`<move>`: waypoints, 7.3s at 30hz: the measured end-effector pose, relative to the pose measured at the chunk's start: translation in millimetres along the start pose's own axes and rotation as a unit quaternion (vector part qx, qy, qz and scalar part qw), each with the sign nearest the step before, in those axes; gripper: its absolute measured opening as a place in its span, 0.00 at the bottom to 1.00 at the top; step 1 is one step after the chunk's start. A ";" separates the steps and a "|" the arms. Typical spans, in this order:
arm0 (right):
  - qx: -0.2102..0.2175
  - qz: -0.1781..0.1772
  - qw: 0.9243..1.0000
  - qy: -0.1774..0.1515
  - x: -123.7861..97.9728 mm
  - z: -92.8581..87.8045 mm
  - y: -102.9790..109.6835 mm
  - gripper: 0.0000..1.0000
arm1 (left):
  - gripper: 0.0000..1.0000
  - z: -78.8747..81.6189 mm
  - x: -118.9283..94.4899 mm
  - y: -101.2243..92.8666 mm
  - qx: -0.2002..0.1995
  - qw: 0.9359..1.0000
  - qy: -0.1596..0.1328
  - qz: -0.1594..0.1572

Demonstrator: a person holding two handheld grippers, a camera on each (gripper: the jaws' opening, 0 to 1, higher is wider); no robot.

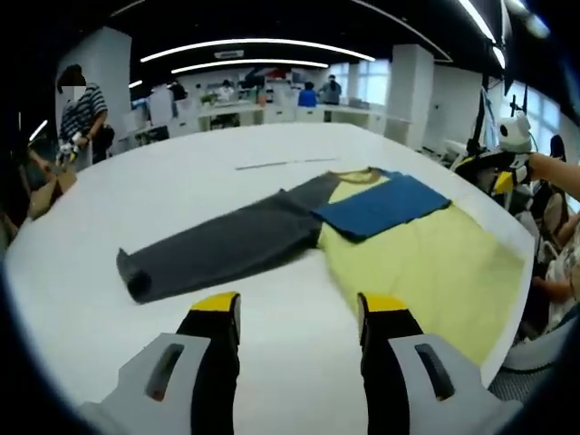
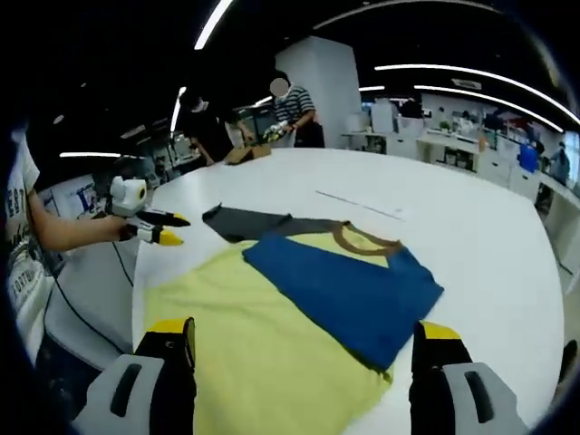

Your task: Fold the garment on the visible template until the final outline fits inside the template.

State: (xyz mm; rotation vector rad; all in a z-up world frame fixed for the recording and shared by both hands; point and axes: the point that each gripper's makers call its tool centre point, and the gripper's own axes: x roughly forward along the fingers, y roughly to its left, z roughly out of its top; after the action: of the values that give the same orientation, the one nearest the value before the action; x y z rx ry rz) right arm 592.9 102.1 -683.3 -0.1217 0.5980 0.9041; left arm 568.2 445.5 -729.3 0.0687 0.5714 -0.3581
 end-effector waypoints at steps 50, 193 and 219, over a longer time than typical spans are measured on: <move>0.037 -0.028 0.998 -0.046 -57.5 -2.1 72.2 0.99 | 0.18 -7.6 25.3 159.7 -0.029 0.986 0.039 0.158; 0.039 -0.060 0.997 -0.043 -70.0 -14.4 81.4 0.99 | 0.00 3.9 2.0 183.9 -0.228 0.953 -0.043 0.197; 0.039 -0.061 0.996 -0.042 -73.9 -19.6 82.0 0.99 | 0.00 -20.0 -19.3 180.5 -0.240 0.944 -0.023 0.225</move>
State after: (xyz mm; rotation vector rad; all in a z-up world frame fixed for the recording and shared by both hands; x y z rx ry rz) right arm 486.8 94.6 -648.0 -0.0482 0.5406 0.7618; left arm 606.0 623.7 -742.0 -0.2759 0.5660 0.2300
